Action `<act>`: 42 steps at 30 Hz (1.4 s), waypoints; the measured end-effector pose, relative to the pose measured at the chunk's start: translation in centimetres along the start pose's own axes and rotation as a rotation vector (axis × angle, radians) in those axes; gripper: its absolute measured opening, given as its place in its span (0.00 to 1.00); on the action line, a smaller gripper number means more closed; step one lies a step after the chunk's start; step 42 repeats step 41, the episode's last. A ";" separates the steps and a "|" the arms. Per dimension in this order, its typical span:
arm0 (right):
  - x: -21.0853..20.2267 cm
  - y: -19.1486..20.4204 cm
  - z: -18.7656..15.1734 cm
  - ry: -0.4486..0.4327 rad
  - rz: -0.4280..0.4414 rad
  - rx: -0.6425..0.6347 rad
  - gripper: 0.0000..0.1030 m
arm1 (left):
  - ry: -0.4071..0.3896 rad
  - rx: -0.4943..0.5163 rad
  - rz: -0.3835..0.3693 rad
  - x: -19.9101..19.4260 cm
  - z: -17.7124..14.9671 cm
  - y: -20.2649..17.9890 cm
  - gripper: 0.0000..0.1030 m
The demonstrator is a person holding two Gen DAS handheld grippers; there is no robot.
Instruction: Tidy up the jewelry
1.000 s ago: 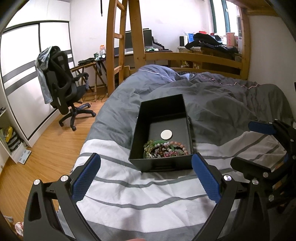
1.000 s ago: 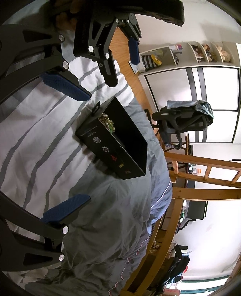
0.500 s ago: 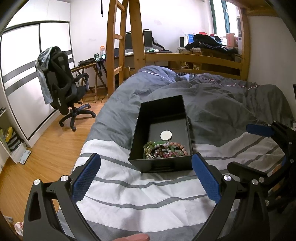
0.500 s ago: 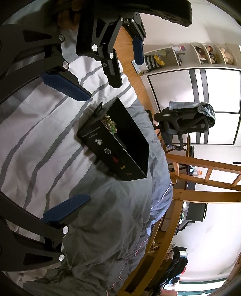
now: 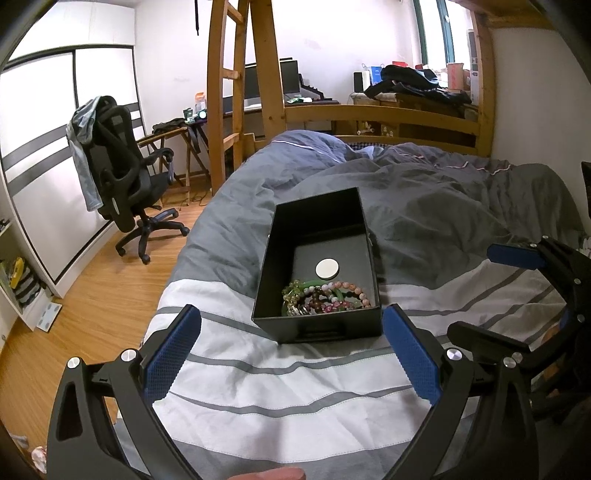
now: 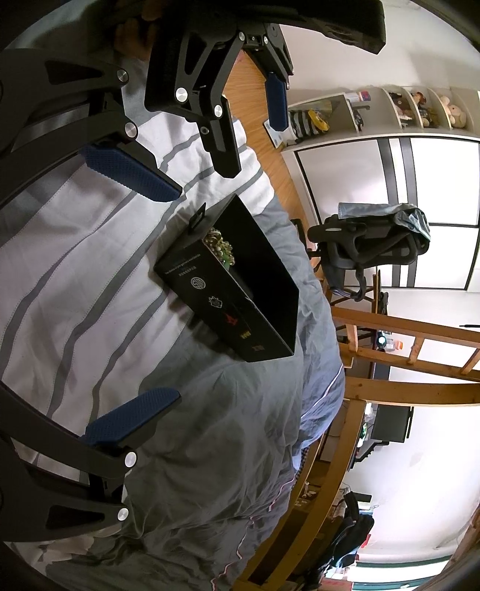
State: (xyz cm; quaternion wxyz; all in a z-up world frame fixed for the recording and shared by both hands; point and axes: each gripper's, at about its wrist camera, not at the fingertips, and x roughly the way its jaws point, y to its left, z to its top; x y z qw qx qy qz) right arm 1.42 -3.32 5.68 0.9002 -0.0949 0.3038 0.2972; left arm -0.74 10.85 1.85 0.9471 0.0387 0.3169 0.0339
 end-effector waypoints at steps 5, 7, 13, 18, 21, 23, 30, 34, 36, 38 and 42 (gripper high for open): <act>0.0 0.0 0.0 0.000 0.000 0.000 0.96 | 0.000 0.001 0.001 0.0 0.0 -0.1 0.94; 0.0 0.0 0.0 0.000 0.000 0.000 0.96 | 0.001 0.000 0.001 0.0 0.0 -0.1 0.94; 0.0 0.0 0.0 0.000 0.000 0.000 0.96 | 0.000 0.001 0.002 0.0 0.0 -0.1 0.94; 0.0 0.0 0.0 0.000 0.000 0.000 0.96 | 0.000 0.000 0.003 -0.1 0.0 -0.2 0.94; 0.0 0.0 0.0 0.001 0.000 0.000 0.96 | 0.001 0.001 0.002 -0.1 0.0 -0.2 0.94; 0.0 0.0 0.0 0.001 0.000 -0.001 0.96 | 0.001 0.006 0.001 -0.1 0.0 -0.4 0.94; 0.0 0.0 0.0 0.001 0.000 -0.001 0.96 | -0.006 0.011 -0.001 -0.2 0.0 -0.4 0.94; 0.0 0.0 0.0 0.002 0.000 -0.001 0.96 | 0.003 -0.001 -0.013 0.0 0.0 -0.1 0.94; 0.0 0.0 0.1 0.001 0.000 -0.001 0.96 | 0.006 0.004 -0.015 0.0 0.1 0.0 0.94; 0.0 0.0 0.1 0.001 0.000 -0.002 0.96 | 0.003 0.011 -0.014 0.0 0.1 -0.1 0.94; 0.0 0.0 0.1 0.002 -0.001 -0.002 0.96 | 0.005 0.019 -0.014 0.0 0.1 -0.1 0.94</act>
